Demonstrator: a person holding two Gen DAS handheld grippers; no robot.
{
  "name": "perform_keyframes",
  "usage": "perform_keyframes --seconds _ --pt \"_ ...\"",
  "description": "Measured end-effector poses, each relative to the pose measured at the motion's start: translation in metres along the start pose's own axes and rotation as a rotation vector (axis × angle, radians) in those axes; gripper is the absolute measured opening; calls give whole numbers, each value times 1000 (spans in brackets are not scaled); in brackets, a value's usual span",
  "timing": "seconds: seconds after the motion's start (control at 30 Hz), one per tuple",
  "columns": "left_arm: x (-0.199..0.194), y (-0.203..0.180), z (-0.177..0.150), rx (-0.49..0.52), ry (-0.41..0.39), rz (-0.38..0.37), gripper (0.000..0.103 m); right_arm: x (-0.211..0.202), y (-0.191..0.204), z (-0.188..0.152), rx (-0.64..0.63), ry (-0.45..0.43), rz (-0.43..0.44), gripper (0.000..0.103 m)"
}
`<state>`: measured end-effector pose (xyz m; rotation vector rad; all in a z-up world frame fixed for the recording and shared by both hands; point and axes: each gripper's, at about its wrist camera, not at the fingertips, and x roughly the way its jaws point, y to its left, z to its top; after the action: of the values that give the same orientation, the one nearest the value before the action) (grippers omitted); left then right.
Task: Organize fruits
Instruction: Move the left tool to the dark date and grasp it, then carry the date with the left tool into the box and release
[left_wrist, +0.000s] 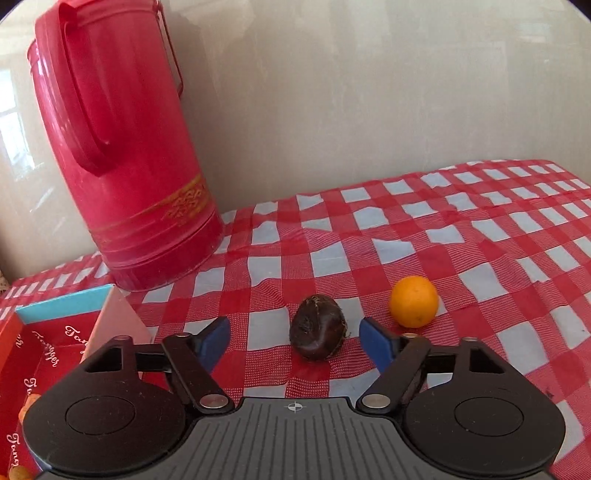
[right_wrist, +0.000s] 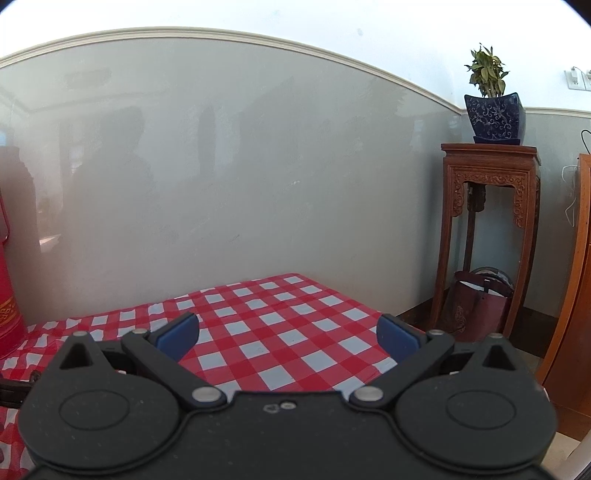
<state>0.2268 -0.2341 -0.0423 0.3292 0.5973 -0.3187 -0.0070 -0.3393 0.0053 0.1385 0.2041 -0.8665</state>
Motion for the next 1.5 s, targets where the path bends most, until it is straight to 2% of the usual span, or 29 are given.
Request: perform_keyframes --seconds 0.17,0.23,0.3,0.33,0.37,0.6,0.77,1.03,1.23,1.37,1.5 --pt "5 0 -1 4 5 -9 72 -1 4 -1 -6 6 20 97" --pt "5 2 -1 -4 7 -20 63 0 6 -2 -12 14 31 97" --pt "5 -1 0 3 7 -20 48 0 7 -2 -16 17 35 97" --pt "5 -2 0 9 5 -19 44 0 8 -2 -18 18 37 97" --pt "4 -4 0 15 4 -22 33 0 9 -2 -19 19 39 97" --pt "-6 -4 -8 21 -28 29 32 -1 10 -2 -18 18 54 97" --pt "-30 15 -13 -24 -67 71 32 -1 10 -1 -15 21 72 97" --pt "-84 78 -24 -69 -140 241 32 -5 26 -3 -47 13 116 97" --pt "-92 141 -43 -160 -63 353 32 -11 44 -8 -90 3 145 97" --pt "-80 174 -58 -252 34 401 32 -12 59 -11 -124 19 178 97" --pt "-74 194 -64 -286 70 432 32 -15 78 -14 -158 36 223 97"
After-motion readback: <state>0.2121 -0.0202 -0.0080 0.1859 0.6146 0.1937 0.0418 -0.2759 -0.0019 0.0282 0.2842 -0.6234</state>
